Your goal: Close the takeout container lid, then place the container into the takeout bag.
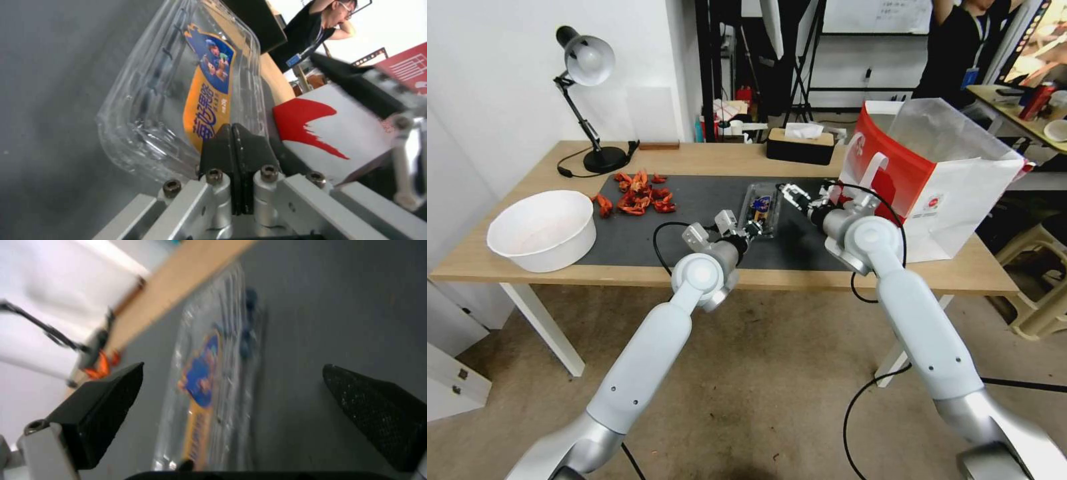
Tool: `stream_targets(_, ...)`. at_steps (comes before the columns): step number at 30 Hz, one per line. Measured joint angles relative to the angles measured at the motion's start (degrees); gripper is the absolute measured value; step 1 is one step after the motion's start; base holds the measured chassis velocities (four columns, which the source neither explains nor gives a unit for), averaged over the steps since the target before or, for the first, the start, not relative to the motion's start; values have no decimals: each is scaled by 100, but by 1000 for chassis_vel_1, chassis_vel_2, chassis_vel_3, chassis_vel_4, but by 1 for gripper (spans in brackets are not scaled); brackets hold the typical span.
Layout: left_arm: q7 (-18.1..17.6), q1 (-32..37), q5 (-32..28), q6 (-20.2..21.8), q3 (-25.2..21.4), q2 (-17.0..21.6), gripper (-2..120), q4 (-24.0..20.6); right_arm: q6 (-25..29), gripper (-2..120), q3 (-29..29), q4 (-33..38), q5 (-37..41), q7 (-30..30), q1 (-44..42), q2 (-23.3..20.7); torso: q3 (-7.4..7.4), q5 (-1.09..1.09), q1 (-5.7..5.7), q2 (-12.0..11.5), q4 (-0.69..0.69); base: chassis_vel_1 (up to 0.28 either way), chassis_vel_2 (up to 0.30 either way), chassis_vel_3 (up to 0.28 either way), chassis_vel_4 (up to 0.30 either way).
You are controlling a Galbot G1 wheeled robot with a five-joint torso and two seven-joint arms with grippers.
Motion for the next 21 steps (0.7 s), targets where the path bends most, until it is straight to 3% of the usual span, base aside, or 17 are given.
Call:
stream_targets(14, 1, 9, -8, -10, -43, 69, 0, -41, -509, 100, -171, -471, 55, 125, 321, 297, 0, -1, 0, 0, 1, 0, 0, 0, 0)
stream_targets(21, -19, 27, -14, -14, -44, 63, 0, -56, -878, 98, -228, -721, 338, 611, 633, 450, -1, -2, -1, 0, 1, 0, 0, 0, 0)
